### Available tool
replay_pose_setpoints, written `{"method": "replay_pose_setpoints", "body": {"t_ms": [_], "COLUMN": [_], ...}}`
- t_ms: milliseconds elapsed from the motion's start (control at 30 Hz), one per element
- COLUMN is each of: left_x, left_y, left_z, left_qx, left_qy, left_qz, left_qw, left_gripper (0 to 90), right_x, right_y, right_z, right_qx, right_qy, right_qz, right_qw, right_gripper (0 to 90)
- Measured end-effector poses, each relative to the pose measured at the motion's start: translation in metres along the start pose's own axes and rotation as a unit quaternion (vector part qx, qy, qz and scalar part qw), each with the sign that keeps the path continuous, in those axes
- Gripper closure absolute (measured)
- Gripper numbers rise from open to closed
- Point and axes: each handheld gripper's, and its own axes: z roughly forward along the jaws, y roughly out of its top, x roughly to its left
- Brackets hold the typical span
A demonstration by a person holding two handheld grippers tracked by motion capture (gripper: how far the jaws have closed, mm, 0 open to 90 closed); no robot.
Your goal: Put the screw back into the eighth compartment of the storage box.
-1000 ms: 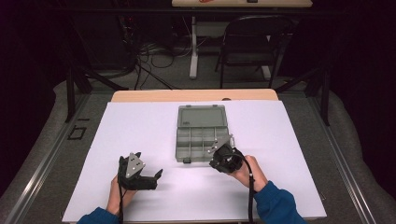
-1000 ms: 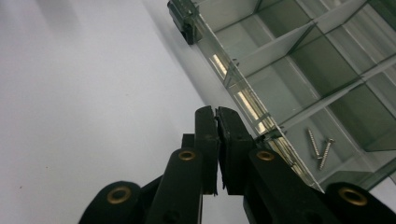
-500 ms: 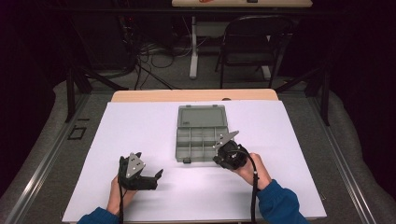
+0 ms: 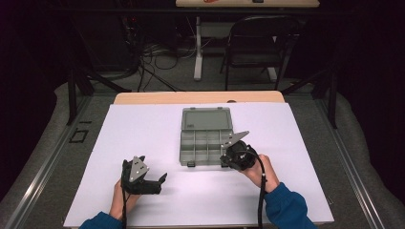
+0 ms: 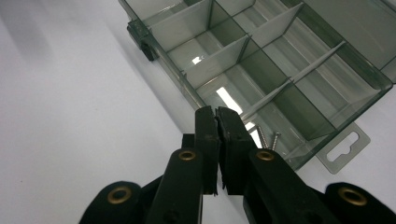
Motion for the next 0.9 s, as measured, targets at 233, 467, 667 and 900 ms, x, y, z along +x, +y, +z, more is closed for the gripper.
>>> {"method": "replay_pose_setpoints", "body": {"t_ms": [233,467,667,900], "left_x": [-0.001,-0.001,-0.001,-0.001], "left_y": [0.0,0.0,0.0,0.0], "left_z": [0.0,0.001,0.001,0.002], "left_qx": [0.0,0.0,0.0,0.001], "left_qy": [0.001,0.0,0.0,0.0], "left_qz": [0.001,0.001,0.001,0.004], "left_qw": [1.0,1.0,1.0,1.0], "left_gripper": [0.0,0.0,0.0,0.0], "right_x": [-0.005,-0.011,-0.016,-0.022], "right_y": [-0.001,0.0,-0.001,-0.001], "right_z": [-0.002,-0.003,0.0,0.005], "right_qx": [-0.016,-0.015,-0.017,-0.012], "right_qy": [-0.008,-0.021,-0.035,-0.048], "right_qz": [0.01,0.018,0.023,0.028], "right_qw": [0.9998,0.9995,0.999,0.9984], "right_gripper": [87.4,87.3,87.3,87.4]}}
